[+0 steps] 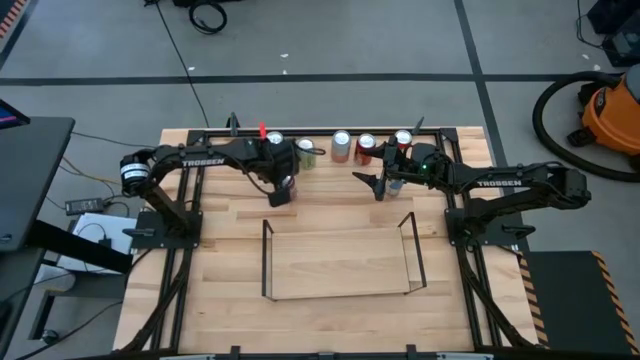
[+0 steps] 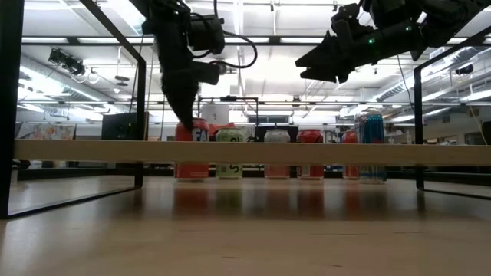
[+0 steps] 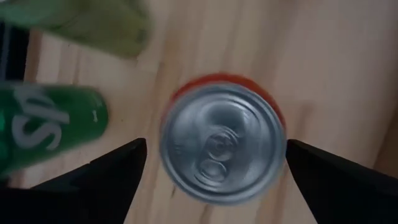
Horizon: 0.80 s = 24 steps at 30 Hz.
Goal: Place canned beverage on shelf
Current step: Put the bottom orange soda can on the shelf
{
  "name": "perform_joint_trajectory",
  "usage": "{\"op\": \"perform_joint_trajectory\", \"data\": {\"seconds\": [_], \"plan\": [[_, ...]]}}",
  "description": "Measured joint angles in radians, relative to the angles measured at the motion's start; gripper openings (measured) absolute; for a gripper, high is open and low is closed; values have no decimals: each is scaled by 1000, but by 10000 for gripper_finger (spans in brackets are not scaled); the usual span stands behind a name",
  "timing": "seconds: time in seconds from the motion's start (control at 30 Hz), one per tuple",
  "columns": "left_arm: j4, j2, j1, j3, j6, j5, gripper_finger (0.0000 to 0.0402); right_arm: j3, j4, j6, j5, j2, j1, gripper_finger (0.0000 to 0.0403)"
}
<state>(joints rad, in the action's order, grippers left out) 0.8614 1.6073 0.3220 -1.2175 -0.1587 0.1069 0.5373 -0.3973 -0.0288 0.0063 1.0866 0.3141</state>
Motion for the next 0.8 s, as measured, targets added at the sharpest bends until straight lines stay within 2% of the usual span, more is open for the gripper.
{"op": "perform_joint_trajectory", "data": {"seconds": [0.23,0.43,0.63,0.8], "plan": [[29,0,-53,0,-431,57,396,0,0,0,0,0,0,347],[-7,0,-86,0,-660,153,396,0,1,0,0,0,0,347],[-49,0,-118,-1,-684,199,396,0,1,0,0,0,0,347],[-66,0,-124,-1,-654,151,396,0,2,0,0,0,0,347]]}}
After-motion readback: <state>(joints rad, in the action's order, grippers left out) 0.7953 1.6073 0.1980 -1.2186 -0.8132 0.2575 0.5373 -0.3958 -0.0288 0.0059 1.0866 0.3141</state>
